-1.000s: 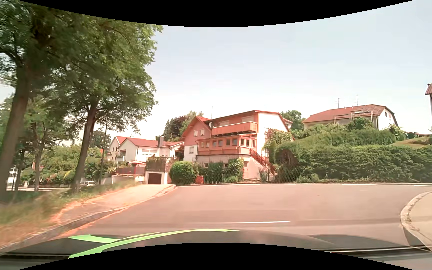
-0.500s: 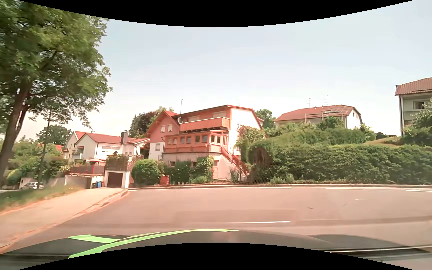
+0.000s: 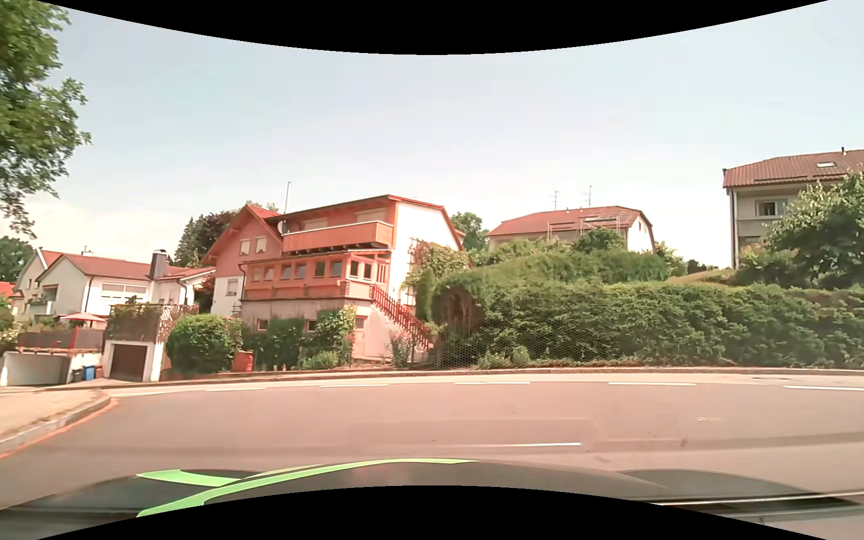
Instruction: Follow the waypoints while adhering to traffic rules and regulations
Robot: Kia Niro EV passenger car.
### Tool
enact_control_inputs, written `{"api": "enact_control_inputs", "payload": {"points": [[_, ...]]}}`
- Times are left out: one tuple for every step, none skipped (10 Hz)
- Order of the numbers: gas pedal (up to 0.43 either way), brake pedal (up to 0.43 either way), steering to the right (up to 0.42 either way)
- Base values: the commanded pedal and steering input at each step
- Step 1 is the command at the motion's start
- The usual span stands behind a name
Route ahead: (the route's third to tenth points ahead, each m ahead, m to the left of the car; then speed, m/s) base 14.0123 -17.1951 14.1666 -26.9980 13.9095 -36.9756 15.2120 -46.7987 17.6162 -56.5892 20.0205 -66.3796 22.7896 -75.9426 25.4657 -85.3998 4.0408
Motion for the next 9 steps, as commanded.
{"api": "enact_control_inputs", "payload": {"points": [[0.118, 0.000, 0.304], [0.130, 0.000, 0.312], [0.138, 0.000, 0.325], [0.177, 0.000, 0.337], [0.189, 0.000, 0.353], [0.197, 0.000, 0.366], [0.197, 0.000, 0.376], [0.197, 0.000, 0.382], [0.209, 0.000, 0.386]]}}
